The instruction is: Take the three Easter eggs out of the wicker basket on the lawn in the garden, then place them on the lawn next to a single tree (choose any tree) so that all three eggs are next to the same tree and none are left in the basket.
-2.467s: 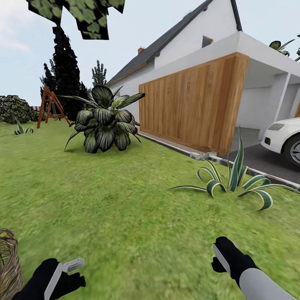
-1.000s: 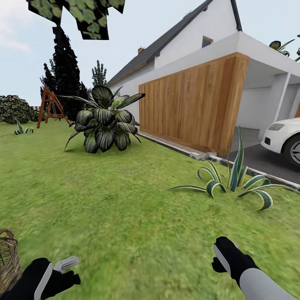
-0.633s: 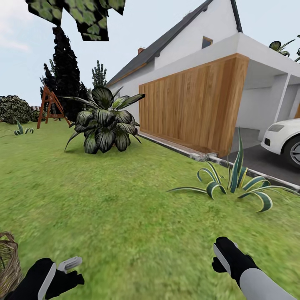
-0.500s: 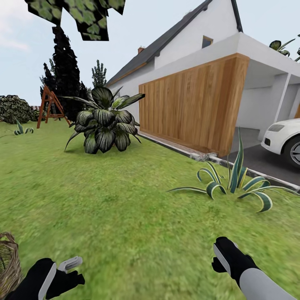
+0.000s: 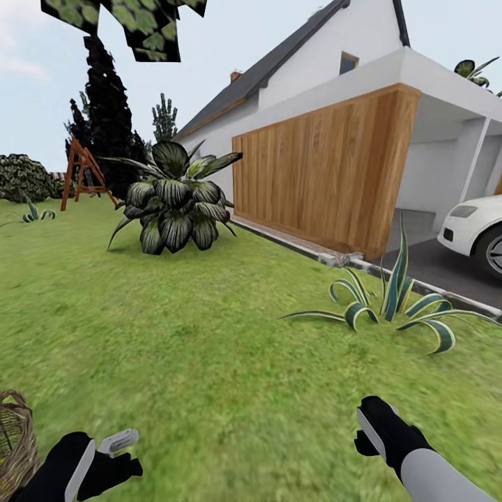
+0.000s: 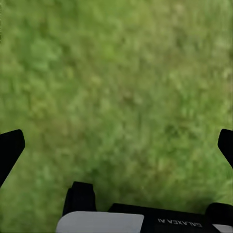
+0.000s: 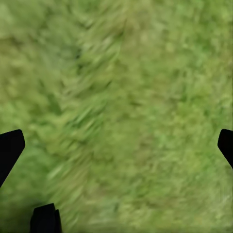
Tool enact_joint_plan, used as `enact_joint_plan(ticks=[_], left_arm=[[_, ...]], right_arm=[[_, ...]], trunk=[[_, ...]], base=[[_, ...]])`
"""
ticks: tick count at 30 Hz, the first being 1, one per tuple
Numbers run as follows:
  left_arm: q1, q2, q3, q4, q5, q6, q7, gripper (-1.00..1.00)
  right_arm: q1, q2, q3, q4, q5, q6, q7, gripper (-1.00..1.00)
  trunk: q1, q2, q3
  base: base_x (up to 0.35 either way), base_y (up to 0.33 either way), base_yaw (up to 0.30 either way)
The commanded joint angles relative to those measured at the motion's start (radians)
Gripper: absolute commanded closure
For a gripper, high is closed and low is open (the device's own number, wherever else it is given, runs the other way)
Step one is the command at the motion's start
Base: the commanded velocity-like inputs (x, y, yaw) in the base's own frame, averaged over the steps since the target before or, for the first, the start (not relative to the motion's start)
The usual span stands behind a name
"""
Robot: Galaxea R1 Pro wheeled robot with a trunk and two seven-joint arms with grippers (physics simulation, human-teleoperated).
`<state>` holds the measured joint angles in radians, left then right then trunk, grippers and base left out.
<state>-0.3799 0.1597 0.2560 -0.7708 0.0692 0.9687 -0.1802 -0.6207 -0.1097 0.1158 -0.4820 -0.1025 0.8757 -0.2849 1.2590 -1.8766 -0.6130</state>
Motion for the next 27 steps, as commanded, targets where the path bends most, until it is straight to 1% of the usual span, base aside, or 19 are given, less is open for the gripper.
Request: enact_joint_plan(ticks=[1,3,8,20,22,27], left_arm=[[-0.001,0.0,0.002,-0.001,0.007,0.005,0.002,-1.0],[-0.001,-0.002,0.002,-0.001,0.007,0.005,0.002,-1.0],[-0.001,-0.018,0.002,-0.001,0.005,0.005,0.002,-1.0],[-0.001,-0.02,0.002,-0.001,0.005,0.005,0.003,-1.0],[-0.001,-0.02,0.002,-0.001,0.005,0.005,0.003,-1.0],[-0.001,-0.034,0.002,0.001,0.003,0.004,0.006,-1.0]], right_arm=[[-0.001,-0.002,0.007,-0.001,-0.011,0.004,-0.007,-1.0],[-0.001,-0.002,0.007,-0.001,-0.011,0.004,-0.007,-1.0],[-0.001,-0.002,0.008,0.0,-0.01,0.003,-0.007,-1.0],[-0.001,-0.001,0.008,0.003,-0.01,0.003,-0.007,-1.0],[-0.001,-0.002,0.008,0.003,-0.011,0.004,-0.007,-1.0],[-0.001,-0.002,0.008,0.003,-0.011,0.005,-0.007,-1.0]], trunk=[[0.0,-0.001,-0.001],[0.0,-0.001,-0.002],[0.0,-0.001,-0.009],[0.0,-0.001,-0.028],[-0.008,0.013,-0.023],[-0.027,0.048,-0.008]], base=[[0.0,0.0,0.0],[0.0,0.0,-0.003],[0.0,0.0,-0.041],[0.0,0.0,-0.003],[0.0,0.0,0.0],[0.0,0.0,0.0]])
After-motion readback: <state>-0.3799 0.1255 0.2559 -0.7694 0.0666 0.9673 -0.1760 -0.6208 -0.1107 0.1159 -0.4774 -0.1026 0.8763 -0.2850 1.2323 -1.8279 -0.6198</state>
